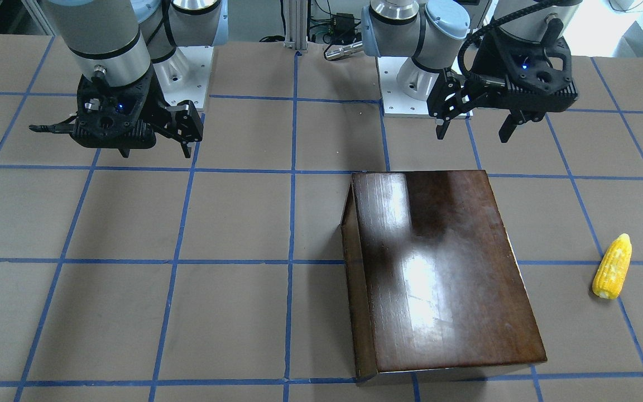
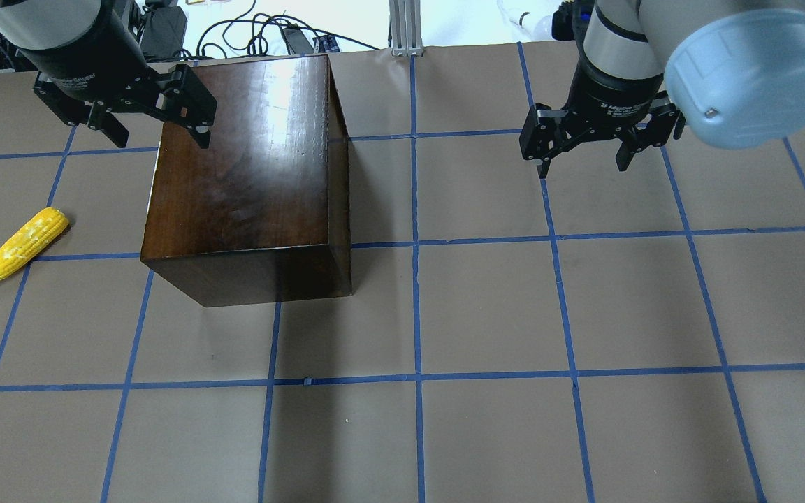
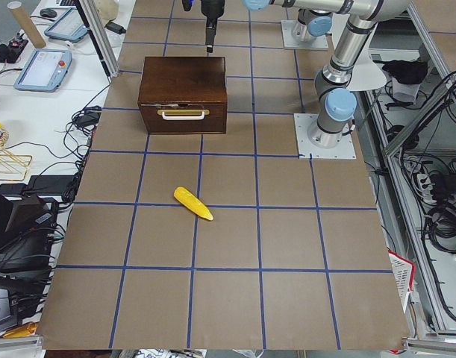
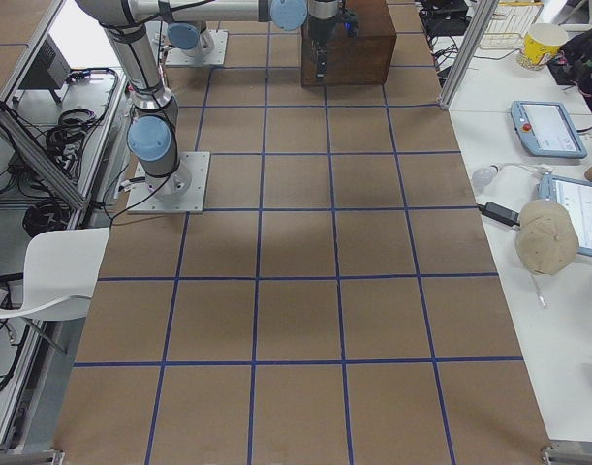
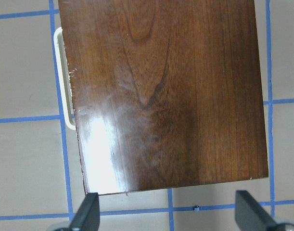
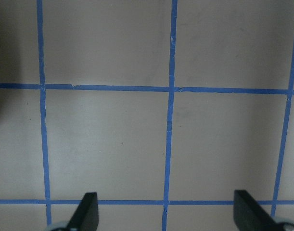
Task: Open drawer and put corn inside
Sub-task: 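Move the left gripper down beside the cabinet toward the white drawer handle, then close the left gripper on the white drawer handle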
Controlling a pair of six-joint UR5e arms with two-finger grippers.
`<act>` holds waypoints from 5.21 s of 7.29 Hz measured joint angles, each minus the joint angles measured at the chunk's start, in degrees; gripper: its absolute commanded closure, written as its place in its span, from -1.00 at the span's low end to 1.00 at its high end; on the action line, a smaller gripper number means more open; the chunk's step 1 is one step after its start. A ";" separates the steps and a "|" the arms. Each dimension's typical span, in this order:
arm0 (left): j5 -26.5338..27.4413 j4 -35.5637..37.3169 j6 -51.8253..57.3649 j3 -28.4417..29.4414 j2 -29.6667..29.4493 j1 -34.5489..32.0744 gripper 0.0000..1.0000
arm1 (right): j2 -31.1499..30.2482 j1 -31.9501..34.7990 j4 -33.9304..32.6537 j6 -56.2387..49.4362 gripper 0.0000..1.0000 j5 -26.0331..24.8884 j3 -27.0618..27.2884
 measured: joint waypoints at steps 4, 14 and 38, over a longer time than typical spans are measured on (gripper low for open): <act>0.01 0.11 0.03 -0.04 0.00 0.06 -1.00 | 0.00 0.01 0.00 0.00 -1.00 0.00 0.00; -1.28 -0.05 16.01 3.74 -9.11 16.43 -1.00 | 0.00 0.00 0.00 0.00 -1.00 0.00 0.00; -16.06 9.95 20.91 -0.37 -26.67 23.09 -1.00 | 0.00 0.00 0.00 0.00 -1.00 0.00 0.00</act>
